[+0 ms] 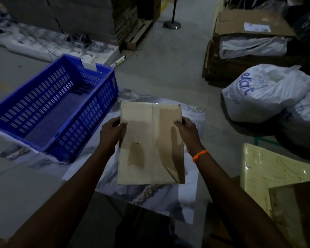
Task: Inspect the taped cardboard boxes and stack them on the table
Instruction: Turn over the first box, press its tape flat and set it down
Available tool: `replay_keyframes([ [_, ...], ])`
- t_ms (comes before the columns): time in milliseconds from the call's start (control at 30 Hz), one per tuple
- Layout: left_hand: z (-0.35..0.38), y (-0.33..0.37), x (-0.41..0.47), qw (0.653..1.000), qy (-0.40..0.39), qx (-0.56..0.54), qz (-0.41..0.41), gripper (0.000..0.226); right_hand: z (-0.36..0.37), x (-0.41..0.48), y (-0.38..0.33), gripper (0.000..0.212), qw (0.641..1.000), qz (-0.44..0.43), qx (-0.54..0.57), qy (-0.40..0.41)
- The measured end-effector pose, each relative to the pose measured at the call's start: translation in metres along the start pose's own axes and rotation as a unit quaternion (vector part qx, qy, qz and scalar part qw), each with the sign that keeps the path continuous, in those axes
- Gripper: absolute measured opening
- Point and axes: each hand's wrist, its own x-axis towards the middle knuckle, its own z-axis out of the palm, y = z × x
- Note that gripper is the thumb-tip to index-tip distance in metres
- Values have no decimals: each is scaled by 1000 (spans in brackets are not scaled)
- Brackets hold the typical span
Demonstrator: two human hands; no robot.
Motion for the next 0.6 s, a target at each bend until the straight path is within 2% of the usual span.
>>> replay_keyframes([
  [100, 0, 19, -13, 998, 27, -46, 38, 18, -12, -12, -22, 33, 997, -40, 42, 48],
  [167, 1, 27, -26, 995, 39, -84, 47, 32, -20, -27, -28, 26, 992, -44, 83, 84],
  [267, 3, 24, -50, 987, 47, -153, 20, 49, -26, -56, -23, 45, 986, -24, 121, 111],
  [333, 2, 13, -66, 987, 48, -151, 12, 51, -27, -76, -10, 49, 984, -20, 127, 121],
  [400, 1, 2, -80, 989, 52, -139, 21, 63, -26, -95, -1, 49, 983, -14, 126, 136],
  [600, -4, -22, -116, 983, 60, -172, 4, 43, -27, -131, 10, 48, 983, -17, 98, 153],
])
